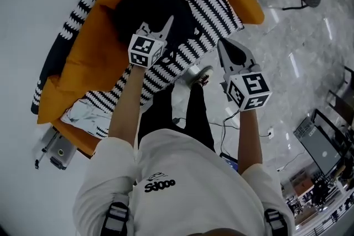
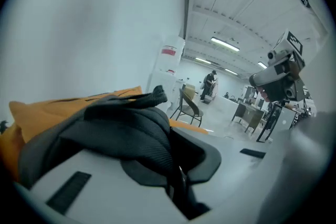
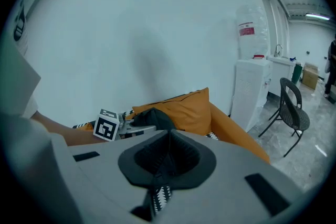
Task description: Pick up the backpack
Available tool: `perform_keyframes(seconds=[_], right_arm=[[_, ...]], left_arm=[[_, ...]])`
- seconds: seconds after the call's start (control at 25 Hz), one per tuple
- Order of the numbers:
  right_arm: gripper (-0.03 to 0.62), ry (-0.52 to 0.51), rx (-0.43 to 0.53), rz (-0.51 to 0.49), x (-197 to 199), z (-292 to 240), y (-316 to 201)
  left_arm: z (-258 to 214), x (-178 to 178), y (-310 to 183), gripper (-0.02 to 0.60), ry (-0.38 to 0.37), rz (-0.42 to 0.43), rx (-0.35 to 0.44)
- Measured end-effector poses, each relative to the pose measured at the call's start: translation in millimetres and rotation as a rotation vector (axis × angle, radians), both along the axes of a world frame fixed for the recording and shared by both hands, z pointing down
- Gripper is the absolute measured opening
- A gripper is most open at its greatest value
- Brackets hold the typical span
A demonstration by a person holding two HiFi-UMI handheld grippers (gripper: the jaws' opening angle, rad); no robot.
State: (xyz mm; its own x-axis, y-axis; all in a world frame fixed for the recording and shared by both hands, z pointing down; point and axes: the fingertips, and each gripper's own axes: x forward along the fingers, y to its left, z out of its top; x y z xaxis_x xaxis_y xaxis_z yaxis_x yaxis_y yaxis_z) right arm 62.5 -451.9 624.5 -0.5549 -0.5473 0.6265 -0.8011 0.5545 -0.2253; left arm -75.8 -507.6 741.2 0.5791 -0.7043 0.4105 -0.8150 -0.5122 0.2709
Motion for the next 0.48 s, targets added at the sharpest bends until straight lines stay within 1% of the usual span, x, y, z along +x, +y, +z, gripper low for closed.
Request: perform_keyframes(seconds=[0.12, 0.32, 0.48], right_arm=[[0.037, -0.011, 0.005, 0.009, 23, -18, 2], [0.037, -0.029, 0.018, 0.040, 57, -48, 7], [0.037, -0.031, 0.027, 0.041, 71, -63, 19]], left_arm=[[-22, 18, 7, 0.038, 0.002, 0.001, 0.010], [-49, 48, 28, 0.038, -0.012, 0.041, 0.026], [-73, 66, 46, 0.038, 0.016, 0.052, 0.050]])
